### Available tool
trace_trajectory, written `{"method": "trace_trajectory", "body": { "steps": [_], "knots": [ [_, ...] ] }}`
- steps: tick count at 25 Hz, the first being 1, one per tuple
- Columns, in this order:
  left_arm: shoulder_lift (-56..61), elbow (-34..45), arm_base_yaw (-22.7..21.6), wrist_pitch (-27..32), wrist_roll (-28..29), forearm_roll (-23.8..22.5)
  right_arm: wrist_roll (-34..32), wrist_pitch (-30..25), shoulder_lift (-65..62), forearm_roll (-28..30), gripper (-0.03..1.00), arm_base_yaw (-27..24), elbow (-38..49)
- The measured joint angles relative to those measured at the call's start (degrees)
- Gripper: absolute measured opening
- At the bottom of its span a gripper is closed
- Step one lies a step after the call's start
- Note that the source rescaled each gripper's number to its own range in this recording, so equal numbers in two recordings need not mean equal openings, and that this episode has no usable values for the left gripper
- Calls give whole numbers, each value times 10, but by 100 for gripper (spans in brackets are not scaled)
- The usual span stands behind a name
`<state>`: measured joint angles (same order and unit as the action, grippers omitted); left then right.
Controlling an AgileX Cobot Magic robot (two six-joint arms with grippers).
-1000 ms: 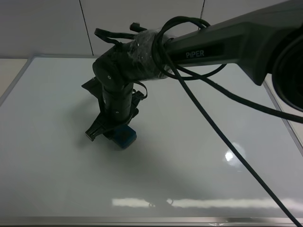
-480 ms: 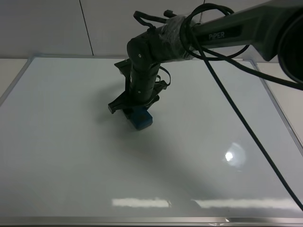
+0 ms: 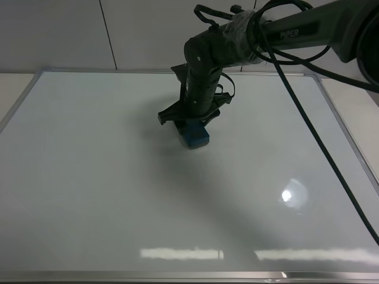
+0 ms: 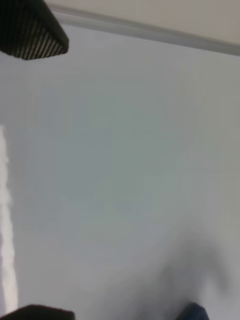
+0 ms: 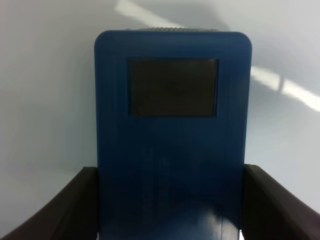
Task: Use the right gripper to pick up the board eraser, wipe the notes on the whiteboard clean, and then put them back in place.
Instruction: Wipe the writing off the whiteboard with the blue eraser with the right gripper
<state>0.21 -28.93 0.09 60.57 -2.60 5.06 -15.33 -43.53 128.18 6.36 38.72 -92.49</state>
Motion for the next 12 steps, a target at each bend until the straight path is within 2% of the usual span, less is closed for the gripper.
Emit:
{"method": "trace_trajectory", "body": {
  "steps": [7,12],
  "knots": [
    [0,0,0,0,0,0,30,1,0,2,2,19,0],
    [0,0,0,0,0,0,58,4,0,-16,2,61,0]
  ]
}}
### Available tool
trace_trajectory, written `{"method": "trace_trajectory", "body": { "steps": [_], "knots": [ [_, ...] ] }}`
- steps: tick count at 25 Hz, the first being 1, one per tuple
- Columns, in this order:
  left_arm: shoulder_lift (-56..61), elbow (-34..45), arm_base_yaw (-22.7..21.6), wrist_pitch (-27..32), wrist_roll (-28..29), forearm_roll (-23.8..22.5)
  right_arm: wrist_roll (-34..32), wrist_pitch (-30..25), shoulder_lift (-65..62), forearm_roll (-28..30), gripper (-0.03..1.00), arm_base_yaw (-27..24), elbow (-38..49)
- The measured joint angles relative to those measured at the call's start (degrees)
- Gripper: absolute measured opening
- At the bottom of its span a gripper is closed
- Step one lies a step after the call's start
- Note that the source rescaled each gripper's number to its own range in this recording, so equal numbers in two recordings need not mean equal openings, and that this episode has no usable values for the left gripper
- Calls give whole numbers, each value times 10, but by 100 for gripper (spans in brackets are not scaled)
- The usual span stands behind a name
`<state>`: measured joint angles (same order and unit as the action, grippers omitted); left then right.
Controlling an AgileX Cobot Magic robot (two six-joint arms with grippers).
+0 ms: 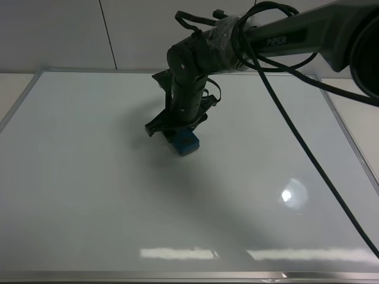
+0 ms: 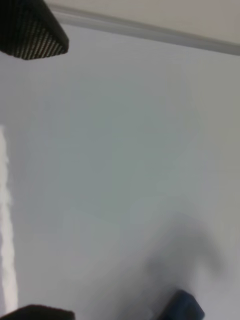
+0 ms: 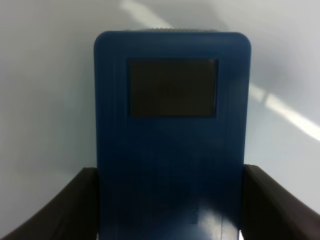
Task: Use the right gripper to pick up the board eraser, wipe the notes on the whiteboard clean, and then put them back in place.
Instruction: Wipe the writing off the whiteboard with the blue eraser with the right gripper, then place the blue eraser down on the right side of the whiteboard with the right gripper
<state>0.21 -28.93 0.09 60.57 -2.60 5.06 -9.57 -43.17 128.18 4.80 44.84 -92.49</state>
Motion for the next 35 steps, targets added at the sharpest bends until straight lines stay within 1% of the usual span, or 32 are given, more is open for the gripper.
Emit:
{"method": "trace_trajectory", "body": {
  "steps": [4,8,11,21,29,32,35],
  "knots": [
    [0,0,0,0,0,0,15,3,1,-8,2,39,0],
    [0,0,0,0,0,0,18,4,1,-15,2,57,1],
    [0,0,0,0,0,0,18,4,1,-23,2,57,1],
    [0,0,0,0,0,0,18,3,1,-23,2,57,1],
    [0,0,0,0,0,0,0,0,-1,-7,2,59,1],
    [0,0,0,0,0,0,-8,-13,-6,-2,2,57,2],
    [0,0,0,0,0,0,-10,-30,-12,-7,2,45,6]
  ]
}}
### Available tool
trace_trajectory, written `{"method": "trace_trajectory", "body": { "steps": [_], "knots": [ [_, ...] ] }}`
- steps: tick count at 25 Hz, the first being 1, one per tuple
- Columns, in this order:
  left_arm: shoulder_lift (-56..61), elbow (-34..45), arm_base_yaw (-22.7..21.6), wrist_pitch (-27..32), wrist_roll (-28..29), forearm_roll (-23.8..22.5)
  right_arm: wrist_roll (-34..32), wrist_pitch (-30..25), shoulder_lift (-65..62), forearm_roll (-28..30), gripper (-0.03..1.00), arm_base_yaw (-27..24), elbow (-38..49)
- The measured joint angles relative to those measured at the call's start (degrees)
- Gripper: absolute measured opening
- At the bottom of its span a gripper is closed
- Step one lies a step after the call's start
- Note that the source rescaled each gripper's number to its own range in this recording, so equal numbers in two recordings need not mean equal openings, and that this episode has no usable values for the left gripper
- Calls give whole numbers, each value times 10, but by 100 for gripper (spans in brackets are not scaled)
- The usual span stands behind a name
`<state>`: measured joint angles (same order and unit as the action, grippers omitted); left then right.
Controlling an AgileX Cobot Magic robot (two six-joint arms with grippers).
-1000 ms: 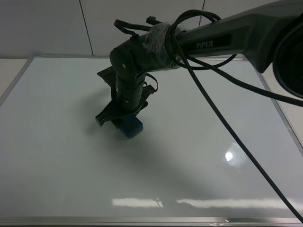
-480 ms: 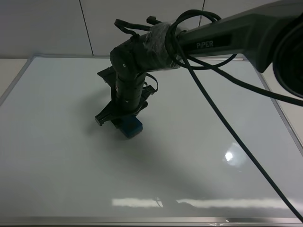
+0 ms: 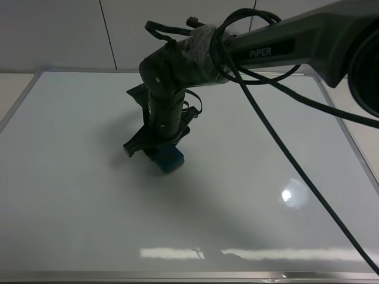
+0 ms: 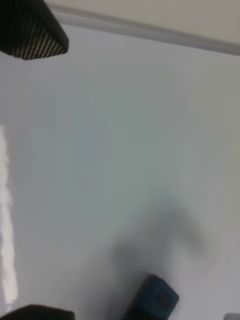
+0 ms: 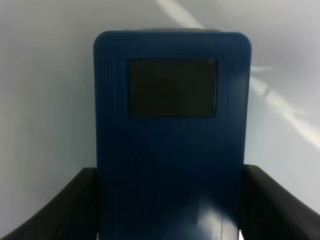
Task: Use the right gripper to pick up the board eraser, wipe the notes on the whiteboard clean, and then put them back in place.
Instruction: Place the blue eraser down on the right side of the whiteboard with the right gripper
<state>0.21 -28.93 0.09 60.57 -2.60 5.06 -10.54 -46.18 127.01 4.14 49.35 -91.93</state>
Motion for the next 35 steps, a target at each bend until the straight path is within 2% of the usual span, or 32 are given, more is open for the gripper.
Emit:
{"method": "trace_trajectory", "body": {
  "steps": [15,18,26,35],
  "knots": [
    [0,0,0,0,0,0,6,-74,-70,10,2,-99,3],
    [0,0,0,0,0,0,11,-73,-96,11,2,-120,26],
    [0,0,0,0,0,0,11,7,-232,11,2,-200,224],
    [0,0,0,0,0,0,1,97,-420,13,2,-330,469]
  ]
}}
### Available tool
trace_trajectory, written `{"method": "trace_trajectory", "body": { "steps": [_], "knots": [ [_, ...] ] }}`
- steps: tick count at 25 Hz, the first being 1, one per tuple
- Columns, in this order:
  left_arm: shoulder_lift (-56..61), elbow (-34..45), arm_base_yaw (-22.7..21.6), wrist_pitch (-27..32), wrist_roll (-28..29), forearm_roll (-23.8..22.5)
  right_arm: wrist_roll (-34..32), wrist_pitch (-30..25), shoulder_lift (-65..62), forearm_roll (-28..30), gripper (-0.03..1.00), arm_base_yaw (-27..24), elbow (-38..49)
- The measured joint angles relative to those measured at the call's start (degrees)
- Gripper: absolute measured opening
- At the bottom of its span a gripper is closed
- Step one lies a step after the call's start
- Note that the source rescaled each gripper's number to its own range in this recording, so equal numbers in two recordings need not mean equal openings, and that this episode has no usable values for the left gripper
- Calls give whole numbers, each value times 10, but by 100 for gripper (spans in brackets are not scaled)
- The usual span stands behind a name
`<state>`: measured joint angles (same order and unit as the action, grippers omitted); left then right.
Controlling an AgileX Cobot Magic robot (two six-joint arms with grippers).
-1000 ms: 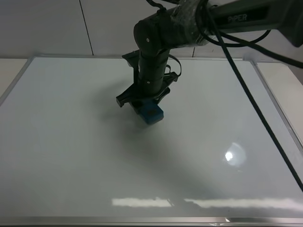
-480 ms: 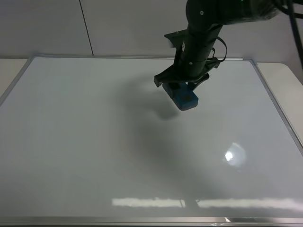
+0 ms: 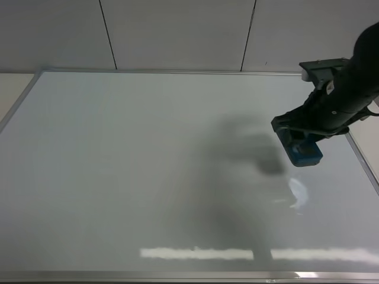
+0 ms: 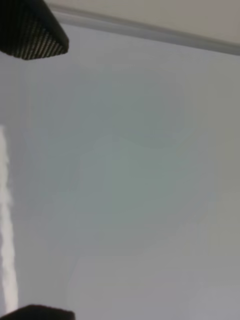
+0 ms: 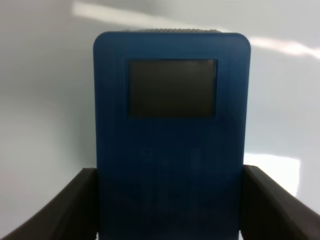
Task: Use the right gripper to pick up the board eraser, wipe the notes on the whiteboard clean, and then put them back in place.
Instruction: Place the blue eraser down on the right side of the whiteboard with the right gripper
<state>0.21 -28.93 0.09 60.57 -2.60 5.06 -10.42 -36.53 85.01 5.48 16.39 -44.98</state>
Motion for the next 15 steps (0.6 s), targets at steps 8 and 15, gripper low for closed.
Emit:
{"method": "trace_trajectory", "body": {
  "steps": [8,15],
  "knots": [
    [0,0,0,0,0,0,13,36,-63,10,2,-79,101],
    [0,0,0,0,0,0,20,50,-63,62,2,-81,113]
  ]
}}
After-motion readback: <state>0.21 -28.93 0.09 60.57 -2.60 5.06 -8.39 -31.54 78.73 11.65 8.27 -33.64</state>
